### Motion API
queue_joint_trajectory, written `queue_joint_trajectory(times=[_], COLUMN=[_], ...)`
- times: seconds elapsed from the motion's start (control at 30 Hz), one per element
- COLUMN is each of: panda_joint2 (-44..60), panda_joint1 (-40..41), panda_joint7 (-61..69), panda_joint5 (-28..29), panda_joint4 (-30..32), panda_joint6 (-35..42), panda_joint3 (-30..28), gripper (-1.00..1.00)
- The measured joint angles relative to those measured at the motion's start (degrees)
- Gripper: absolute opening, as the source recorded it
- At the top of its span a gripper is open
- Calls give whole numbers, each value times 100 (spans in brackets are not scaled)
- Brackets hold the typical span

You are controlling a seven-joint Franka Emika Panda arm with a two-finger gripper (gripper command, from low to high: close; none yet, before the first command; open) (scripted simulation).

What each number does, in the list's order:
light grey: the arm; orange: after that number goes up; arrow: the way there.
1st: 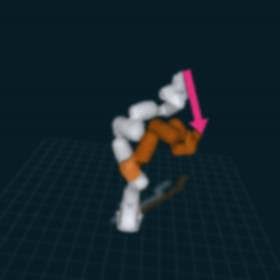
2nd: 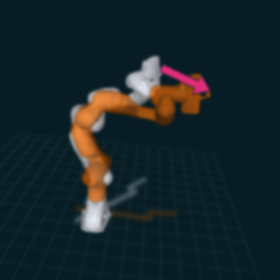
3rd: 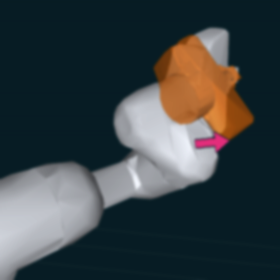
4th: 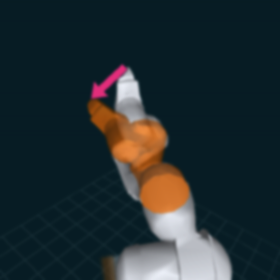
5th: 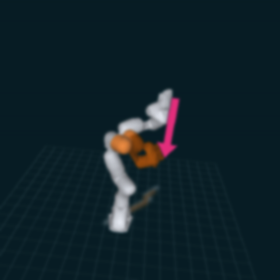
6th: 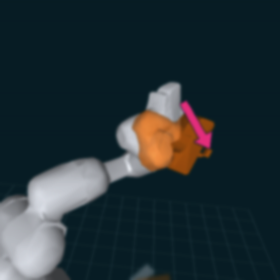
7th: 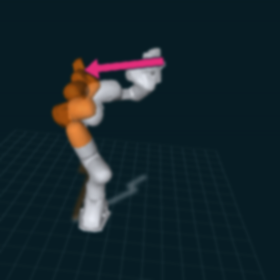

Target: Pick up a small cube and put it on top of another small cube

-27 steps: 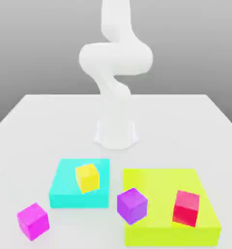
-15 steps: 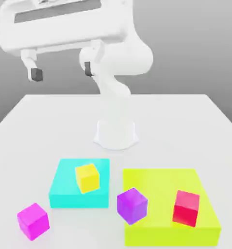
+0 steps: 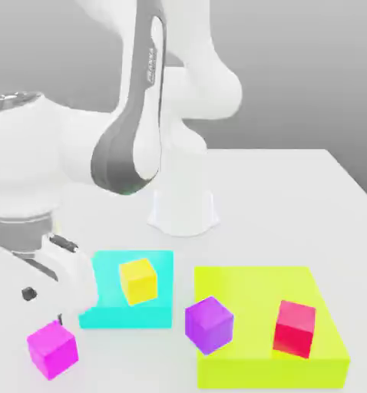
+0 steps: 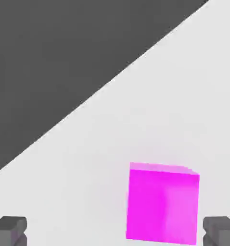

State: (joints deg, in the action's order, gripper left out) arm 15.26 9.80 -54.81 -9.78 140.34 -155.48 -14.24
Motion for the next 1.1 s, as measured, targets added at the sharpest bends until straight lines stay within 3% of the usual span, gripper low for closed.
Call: queue_joint_trajectory(times=[0.13, 0.17, 0.4, 0.57, 0.83, 1.0, 1.1], panda_joint2=[836, 947, 924, 16, -902, -1459, -1162], panda_joint1=[313, 360, 360, 110, -886, -2101, -2455], panda_joint7=[262, 302, 280, -52, 1388, 2381, 2698], panda_joint5=[-378, -433, -406, 111, 467, 774, 990], panda_joint4=[-143, -165, -160, 21, -23, -85, -41], panda_joint6=[-629, -715, -700, 14, 974, 1556, 1199], panda_joint3=[360, 417, 411, 126, 1326, 1996, 2006], gripper=[0, -100, -100, -100, -100, -100, -100])
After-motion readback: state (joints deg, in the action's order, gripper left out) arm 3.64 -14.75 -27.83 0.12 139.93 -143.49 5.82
